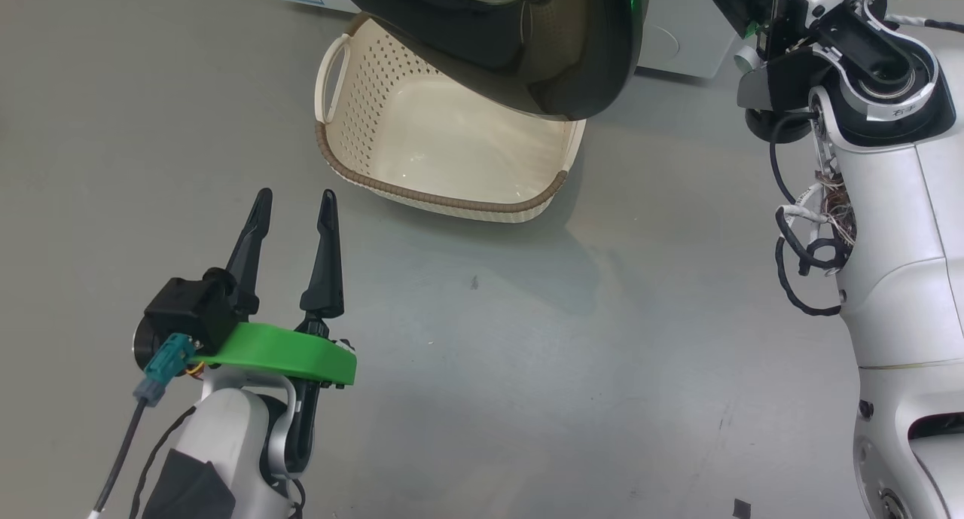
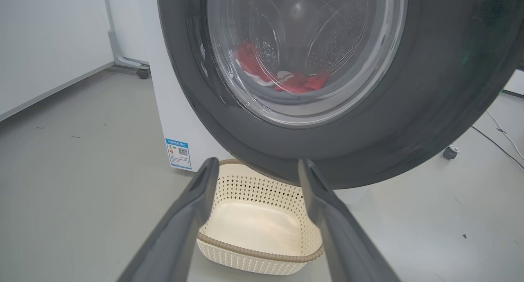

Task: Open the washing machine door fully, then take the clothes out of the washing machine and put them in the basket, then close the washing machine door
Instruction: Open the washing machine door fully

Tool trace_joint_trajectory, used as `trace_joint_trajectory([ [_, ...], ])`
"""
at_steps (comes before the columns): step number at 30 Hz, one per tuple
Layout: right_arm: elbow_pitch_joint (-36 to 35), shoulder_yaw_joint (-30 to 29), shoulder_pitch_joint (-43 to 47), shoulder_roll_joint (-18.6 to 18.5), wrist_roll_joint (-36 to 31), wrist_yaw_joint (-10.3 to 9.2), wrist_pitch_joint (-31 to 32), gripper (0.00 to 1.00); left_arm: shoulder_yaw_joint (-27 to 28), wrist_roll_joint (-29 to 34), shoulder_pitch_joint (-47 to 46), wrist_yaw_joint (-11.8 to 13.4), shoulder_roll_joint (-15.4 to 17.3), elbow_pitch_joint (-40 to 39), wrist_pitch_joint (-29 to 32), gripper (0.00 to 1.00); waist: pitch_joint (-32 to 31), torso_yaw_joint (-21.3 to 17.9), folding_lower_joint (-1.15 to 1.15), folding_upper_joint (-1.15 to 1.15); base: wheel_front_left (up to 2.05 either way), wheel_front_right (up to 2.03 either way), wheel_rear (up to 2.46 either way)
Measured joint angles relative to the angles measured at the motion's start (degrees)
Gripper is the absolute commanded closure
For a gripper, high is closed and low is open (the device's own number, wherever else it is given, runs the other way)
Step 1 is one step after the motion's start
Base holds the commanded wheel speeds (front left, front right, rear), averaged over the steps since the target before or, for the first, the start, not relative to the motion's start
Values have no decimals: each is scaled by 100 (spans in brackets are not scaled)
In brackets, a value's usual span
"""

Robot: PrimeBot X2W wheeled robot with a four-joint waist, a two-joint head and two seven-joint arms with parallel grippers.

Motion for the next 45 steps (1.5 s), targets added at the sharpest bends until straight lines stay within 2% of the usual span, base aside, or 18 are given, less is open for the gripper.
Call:
trace_joint_trajectory([
  [9, 279, 171, -74, -1, 938, -102, 394, 100, -45, 0, -1, 0, -1, 59, 0, 0, -36, 49, 0, 0, 0, 0, 0],
  [17, 445, 423, -215, -47, 1295, -146, 504, 100, -103, 0, -1, 0, -1, 68, 0, 0, -49, 63, 0, 0, 0, 0, 0],
  [31, 851, 949, -336, -47, 1527, -146, 626, 100, -112, 0, -3, 1, -1, 51, 0, 0, -49, 108, 0, 0, 0, 0, 0],
  [45, 1038, 1488, -376, -52, 2132, -146, 743, 100, -147, -3, -12, 5, -1, 25, 0, 0, -64, 173, 0, 0, 0, 0, 0],
])
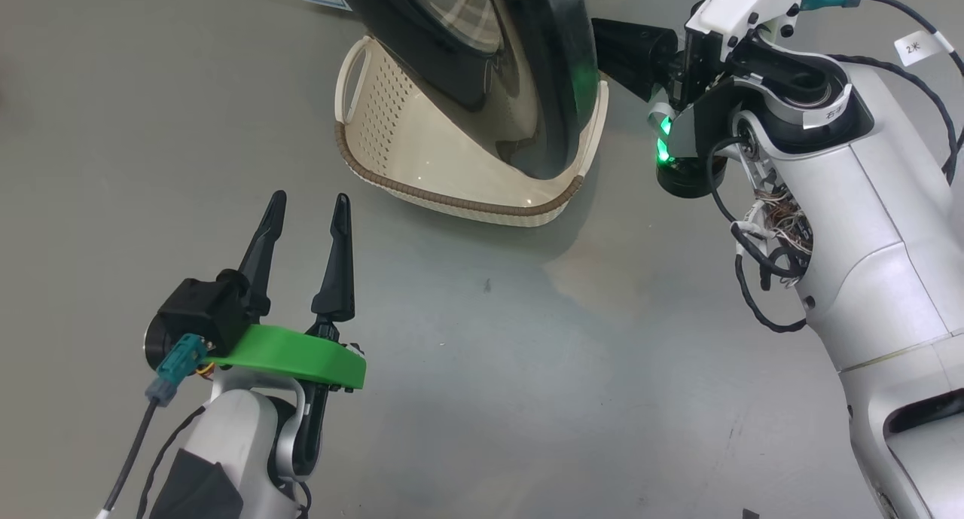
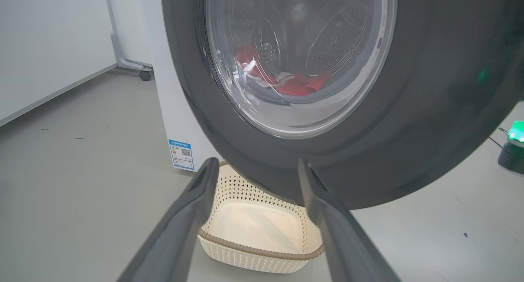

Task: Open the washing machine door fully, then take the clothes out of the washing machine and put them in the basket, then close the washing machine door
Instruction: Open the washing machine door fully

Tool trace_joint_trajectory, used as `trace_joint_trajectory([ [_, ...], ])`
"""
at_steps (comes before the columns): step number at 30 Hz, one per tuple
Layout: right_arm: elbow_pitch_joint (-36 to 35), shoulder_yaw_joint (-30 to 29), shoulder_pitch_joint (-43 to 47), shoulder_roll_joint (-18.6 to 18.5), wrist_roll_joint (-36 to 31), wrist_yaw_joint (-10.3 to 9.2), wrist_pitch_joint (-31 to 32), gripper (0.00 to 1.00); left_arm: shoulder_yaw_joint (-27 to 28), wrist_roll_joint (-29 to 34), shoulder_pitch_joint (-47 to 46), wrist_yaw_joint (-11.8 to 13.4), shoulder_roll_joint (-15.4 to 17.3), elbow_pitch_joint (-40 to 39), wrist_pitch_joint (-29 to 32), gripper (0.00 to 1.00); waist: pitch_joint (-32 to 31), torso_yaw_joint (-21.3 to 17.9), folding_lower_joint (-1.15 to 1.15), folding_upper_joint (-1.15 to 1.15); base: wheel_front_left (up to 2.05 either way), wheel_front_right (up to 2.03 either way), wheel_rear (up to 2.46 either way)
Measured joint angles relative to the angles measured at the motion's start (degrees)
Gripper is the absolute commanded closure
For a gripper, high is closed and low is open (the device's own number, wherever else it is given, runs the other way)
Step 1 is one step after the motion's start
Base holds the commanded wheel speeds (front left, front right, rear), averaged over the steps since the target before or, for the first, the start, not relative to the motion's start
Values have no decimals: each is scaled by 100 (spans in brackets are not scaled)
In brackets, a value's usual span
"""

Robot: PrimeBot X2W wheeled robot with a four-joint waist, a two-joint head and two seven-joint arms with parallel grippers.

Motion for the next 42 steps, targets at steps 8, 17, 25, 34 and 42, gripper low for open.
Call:
trace_joint_trajectory([
  [8, 2, 327, 1, -3, 402, -1, 14, 100, -36, -8, -3, 1, 0, -1, 0, 0, -23, 35, 0, 0, 0, 0, 0],
  [17, -153, 849, 55, -4, 808, -1, 124, 100, -65, -46, -5, 3, 0, 0, 0, 0, -58, 66, 0, 0, 0, 0, 0],
  [25, -388, 1374, 139, -4, 1287, -1, 135, 100, -98, -57, -5, 4, 0, 0, 0, 0, -101, 108, 0, 0, 0, 0, 0],
  [34, -649, 1827, 194, -4, 1657, -1, 38, 100, -113, -108, -5, 54, 0, 0, 0, 0, -133, 160, 0, 0, 0, 0, 0],
  [42, -699, 1900, 199, 8, 1689, -1, -271, 100, -37, -153, -4, 104, 0, 3, 0, 0, -198, 143, 0, 0, 0, 0, 0],
])
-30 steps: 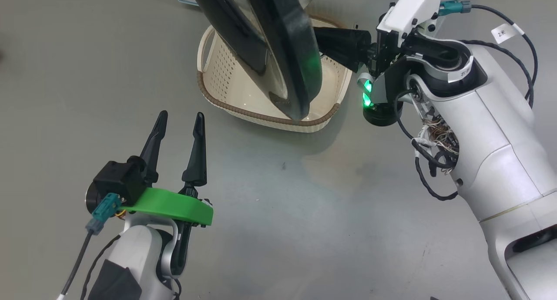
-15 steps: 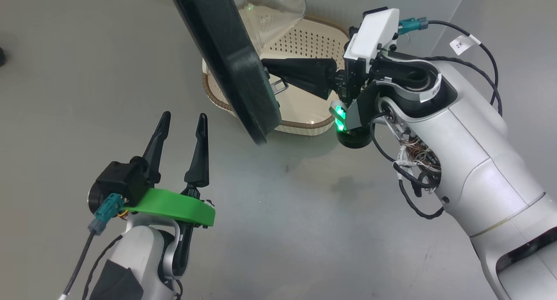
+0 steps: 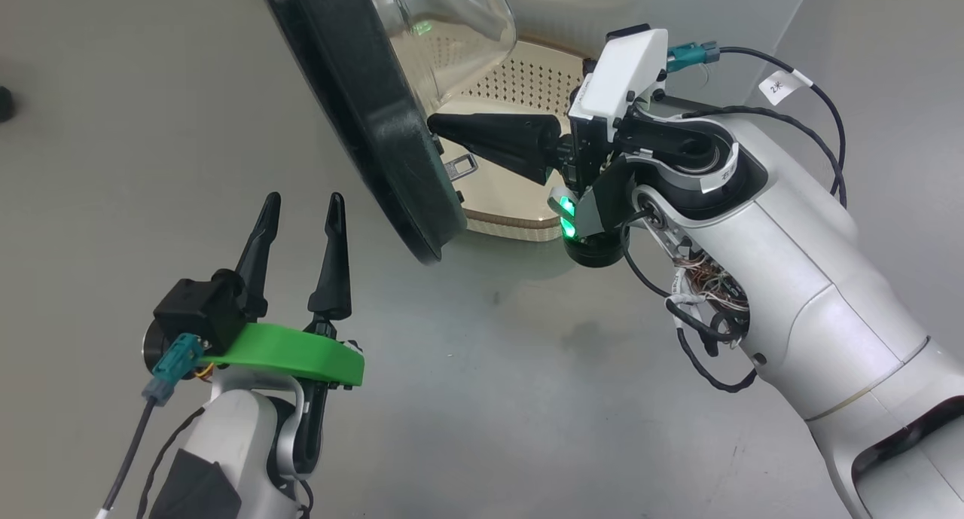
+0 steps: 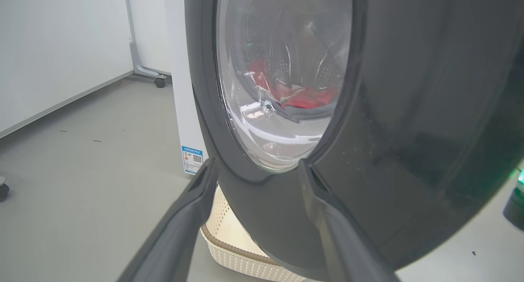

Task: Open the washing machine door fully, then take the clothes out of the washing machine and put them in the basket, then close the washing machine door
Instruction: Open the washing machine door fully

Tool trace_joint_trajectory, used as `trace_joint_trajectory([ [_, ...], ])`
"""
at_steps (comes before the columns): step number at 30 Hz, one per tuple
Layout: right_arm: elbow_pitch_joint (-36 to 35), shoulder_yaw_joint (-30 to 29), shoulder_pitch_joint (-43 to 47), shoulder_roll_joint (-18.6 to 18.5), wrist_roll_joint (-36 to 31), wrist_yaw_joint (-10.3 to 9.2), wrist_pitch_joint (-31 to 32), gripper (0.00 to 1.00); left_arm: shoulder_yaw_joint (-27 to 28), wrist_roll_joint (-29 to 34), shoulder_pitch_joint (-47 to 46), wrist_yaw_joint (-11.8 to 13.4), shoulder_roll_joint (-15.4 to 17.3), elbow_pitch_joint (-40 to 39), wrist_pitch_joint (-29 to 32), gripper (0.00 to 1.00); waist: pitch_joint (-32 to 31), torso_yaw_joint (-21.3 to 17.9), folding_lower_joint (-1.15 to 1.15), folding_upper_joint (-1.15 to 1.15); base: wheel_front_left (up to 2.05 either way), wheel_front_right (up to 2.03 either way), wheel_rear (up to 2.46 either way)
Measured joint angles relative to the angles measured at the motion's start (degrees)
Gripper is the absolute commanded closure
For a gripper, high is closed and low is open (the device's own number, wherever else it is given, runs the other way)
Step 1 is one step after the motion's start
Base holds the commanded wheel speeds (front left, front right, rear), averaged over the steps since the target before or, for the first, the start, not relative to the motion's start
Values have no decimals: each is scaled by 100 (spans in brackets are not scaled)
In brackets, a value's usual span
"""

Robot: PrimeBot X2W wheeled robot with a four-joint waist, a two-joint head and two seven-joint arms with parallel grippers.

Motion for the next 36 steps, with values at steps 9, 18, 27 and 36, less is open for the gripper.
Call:
trace_joint_trajectory([
  [9, 134, 51, -11, -218, -1089, 388, -855, 100, 183, 86, 12, 0, 0, 54, 1, 0, -252, -170, 0, 0, 0, 0, 0],
  [18, 196, 460, 110, -811, -2480, 1078, -1879, 100, 432, 330, 142, 0, 0, 160, 0, 0, -674, -433, 0, 0, 0, 0, 0],
  [27, 220, 1067, 441, -1463, -4280, 1225, -3304, 100, 656, 497, 457, -1, 4, 235, 1, 0, -1121, -809, 0, 0, 0, 0, 0],
  [36, 77, 1413, 888, -1691, -5423, 1106, -4617, 100, 848, 570, 692, -7, 42, 203, 1, 0, -1447, -1239, 0, 0, 0, 0, 0],
])
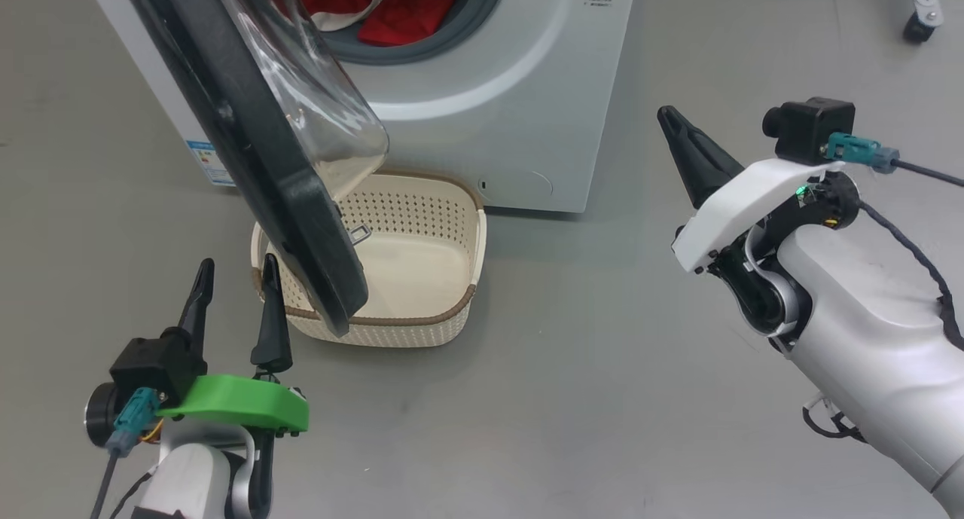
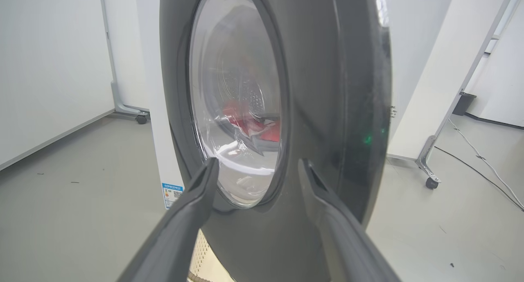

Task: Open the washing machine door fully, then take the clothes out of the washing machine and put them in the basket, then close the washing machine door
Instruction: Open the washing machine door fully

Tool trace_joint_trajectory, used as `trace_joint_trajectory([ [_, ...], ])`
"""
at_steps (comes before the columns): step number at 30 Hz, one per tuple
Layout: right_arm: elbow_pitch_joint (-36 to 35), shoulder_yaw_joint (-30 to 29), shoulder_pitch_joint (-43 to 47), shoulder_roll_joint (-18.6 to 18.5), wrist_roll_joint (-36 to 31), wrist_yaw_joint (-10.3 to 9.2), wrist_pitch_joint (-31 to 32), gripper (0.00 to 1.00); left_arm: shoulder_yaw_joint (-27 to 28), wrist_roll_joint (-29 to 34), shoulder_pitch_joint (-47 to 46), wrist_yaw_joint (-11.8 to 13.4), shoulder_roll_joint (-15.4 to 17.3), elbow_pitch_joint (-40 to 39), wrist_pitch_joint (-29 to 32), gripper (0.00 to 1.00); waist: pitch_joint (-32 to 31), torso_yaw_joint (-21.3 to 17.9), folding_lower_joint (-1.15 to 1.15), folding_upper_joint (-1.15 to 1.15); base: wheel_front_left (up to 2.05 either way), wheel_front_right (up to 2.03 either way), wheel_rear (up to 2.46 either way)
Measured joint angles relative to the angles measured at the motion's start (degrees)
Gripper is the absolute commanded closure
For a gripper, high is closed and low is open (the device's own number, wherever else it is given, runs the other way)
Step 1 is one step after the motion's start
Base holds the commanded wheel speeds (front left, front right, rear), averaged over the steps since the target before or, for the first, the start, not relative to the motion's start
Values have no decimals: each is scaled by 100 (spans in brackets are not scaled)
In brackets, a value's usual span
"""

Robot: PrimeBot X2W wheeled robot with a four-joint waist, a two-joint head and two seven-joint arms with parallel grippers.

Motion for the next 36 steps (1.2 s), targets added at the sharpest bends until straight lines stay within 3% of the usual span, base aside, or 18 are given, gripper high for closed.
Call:
trace_joint_trajectory([
  [3, -40, 113, 46, -101, -406, -157, -366, 100, 54, 24, 15, -9, 59, -46, -1, 0, -67, -144, 0, 0, 0, 0, 0],
  [8, -109, 29, 324, -196, -646, -464, -405, 100, 103, 55, 36, -53, 69, -70, -1, 0, -150, -342, 0, 0, 0, 0, 0],
  [14, -328, -319, 792, -230, -845, -781, -366, 100, 215, 100, 52, -54, 69, -99, -1, 0, -207, -490, 0, 0, 0, 0, 0],
  [17, -631, -787, 985, -234, -1139, -905, -353, 100, 255, 101, 99, -54, 73, -118, -1, 0, -216, -545, 0, 0, 0, 0, 0],
  [20, -905, -1247, 1163, -226, -1346, -959, -354, 100, 294, 102, 99, -58, 73, -122, -1, 0, -213, -574, 0, 0, 0, 0, 0],
  [36, -1807, -2379, 2713, 86, -2609, -1055, -353, 100, 476, 143, 218, -105, 70, -135, -1, 0, -243, -705, 0, 0, 0, 0, 0],
])
